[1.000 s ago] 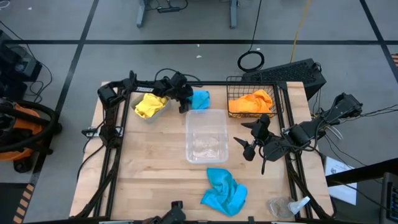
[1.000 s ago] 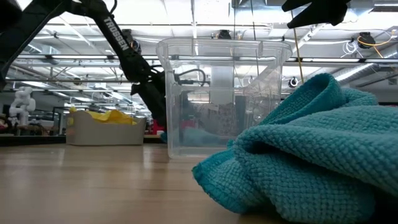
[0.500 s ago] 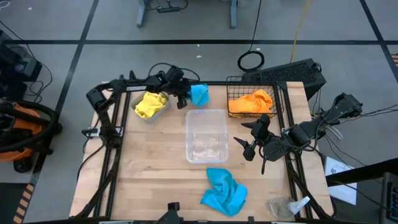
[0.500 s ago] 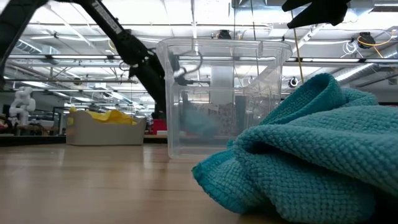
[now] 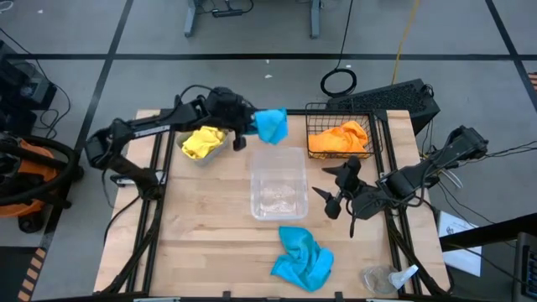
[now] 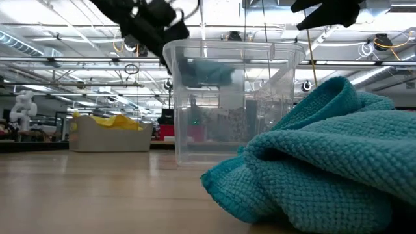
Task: Sort microfiber towel by color & place in baskets
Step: Put the top blue towel into the transparent bin
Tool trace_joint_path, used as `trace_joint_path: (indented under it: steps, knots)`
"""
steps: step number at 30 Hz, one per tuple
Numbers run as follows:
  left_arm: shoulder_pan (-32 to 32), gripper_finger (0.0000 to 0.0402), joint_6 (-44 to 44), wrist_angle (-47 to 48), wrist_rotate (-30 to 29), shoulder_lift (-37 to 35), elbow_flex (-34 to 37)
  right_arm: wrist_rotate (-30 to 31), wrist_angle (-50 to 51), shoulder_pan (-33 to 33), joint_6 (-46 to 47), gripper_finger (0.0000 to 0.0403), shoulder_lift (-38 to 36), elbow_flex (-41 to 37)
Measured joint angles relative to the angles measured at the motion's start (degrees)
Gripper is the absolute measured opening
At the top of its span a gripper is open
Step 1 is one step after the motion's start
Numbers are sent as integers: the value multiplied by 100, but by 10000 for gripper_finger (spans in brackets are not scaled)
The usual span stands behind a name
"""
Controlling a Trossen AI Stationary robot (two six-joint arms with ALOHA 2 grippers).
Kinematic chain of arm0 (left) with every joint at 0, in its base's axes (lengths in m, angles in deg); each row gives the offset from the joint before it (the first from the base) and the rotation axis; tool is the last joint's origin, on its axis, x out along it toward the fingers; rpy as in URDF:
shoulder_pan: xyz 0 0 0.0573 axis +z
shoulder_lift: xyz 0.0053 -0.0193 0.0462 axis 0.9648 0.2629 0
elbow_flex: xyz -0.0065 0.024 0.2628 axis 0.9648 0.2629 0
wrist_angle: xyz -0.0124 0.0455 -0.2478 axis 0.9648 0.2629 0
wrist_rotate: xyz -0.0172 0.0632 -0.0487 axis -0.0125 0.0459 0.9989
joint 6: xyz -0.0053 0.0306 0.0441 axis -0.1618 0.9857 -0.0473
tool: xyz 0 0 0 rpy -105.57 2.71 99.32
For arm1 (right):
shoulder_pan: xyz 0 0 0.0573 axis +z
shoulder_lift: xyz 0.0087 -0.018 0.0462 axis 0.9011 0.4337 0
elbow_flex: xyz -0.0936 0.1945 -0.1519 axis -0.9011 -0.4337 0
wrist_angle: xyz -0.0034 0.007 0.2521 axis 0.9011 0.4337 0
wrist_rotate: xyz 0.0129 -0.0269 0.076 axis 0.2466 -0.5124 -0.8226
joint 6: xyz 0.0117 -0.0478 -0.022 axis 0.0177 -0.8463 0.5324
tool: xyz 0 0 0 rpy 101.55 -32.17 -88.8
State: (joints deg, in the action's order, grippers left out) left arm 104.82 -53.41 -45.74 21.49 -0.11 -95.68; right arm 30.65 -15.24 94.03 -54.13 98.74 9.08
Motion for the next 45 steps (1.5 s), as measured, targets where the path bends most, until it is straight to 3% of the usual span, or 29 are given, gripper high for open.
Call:
trace_joint_path:
  steps: [3, 8, 13, 18, 29, 36, 41, 45]
  knots:
    - [-421, 18, 7, -6, 0, -277, 0, 132, -495, 0, -560, 313, 118, 0]
    - [-1218, 18, 42, -177, -22, -475, 0, 148, -2041, -2, -2328, 313, 474, 0]
    - [-1998, 18, 17, -329, -596, -482, 0, 288, -3829, 0, -4281, 313, 869, 1]
    - [-2580, 25, -222, -356, -1222, -483, 0, 278, -4801, 0, -5538, 319, 1397, 2]
    - [-3267, 30, -450, -522, -1458, -296, 0, 587, -5490, -163, -6328, 363, 2141, 2]
    - [-3670, 27, -352, -845, -1464, -142, 0, 732, -5389, -221, -6068, 364, 2130, 2]
    - [-3993, 27, -146, -994, -1786, -131, 0, 688, -4664, -258, -5460, 363, 2117, 7]
    - [-4112, 27, -94, -1036, -1963, -131, 0, 571, -4573, -258, -5295, 332, 2116, 7]
